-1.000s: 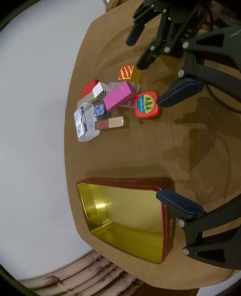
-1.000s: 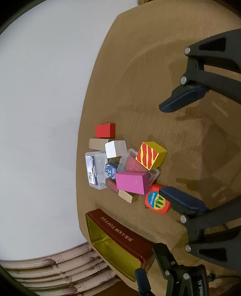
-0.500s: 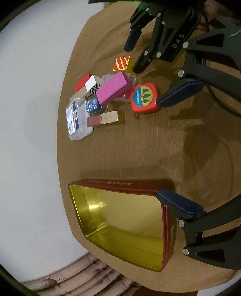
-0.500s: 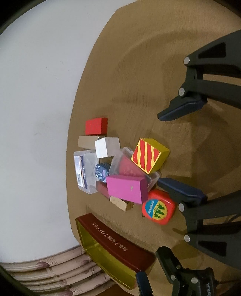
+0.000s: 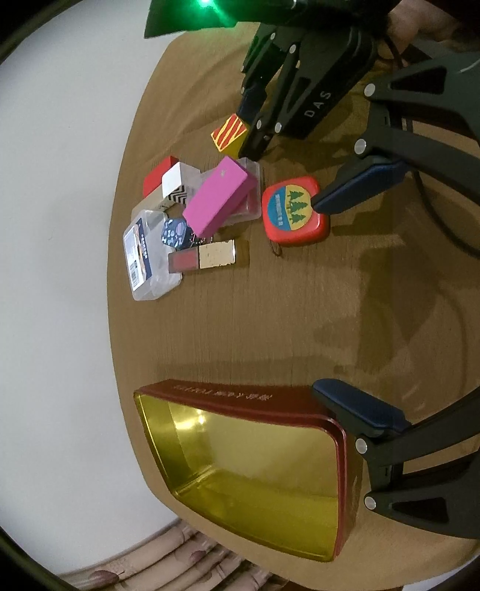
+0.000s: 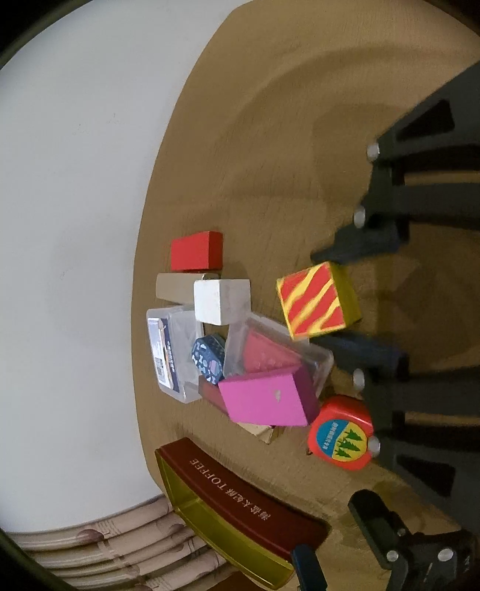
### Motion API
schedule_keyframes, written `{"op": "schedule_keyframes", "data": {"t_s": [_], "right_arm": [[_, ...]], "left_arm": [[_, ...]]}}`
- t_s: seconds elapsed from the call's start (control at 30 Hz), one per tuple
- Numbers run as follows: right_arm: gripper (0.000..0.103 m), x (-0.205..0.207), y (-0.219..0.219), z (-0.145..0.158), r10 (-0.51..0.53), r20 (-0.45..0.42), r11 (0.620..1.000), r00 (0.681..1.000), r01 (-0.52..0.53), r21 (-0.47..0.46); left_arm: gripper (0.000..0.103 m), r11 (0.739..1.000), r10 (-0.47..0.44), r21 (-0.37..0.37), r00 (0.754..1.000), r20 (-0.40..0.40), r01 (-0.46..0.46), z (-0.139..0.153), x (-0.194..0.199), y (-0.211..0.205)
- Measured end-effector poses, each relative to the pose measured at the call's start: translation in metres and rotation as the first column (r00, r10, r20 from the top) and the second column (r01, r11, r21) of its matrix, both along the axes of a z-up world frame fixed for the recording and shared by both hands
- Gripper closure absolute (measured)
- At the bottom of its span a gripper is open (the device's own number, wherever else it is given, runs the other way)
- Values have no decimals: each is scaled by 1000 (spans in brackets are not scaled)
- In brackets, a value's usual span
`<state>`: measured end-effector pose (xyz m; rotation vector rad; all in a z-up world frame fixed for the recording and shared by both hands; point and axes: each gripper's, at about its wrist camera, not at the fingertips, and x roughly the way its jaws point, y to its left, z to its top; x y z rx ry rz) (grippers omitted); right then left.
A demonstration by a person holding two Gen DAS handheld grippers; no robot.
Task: Organize rigid objects
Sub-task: 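Grasp the red tape measure with the left tool while the right tool grasps the striped cube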
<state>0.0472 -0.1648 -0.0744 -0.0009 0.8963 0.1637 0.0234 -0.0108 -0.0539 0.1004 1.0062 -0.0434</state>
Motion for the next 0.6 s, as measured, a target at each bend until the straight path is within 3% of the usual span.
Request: {"op": "schedule_keyframes", "data": {"t_s": [0.27, 0.4, 0.6], "right_arm": [[71, -12, -22, 0, -65, 16, 998, 998, 65, -7], [71, -19, -31, 0, -75, 20, 996, 997, 76, -41], [71, -19, -38, -2, -88, 16, 996, 996, 89, -18]], "left_arm": [[14, 999, -26, -19, 1000, -17, 26, -4, 4, -15], [14, 999, -44, -4, 999, -24, 43, -10, 10, -29], [15, 998, -53, 11, 998, -30, 54, -20, 22, -44]]}}
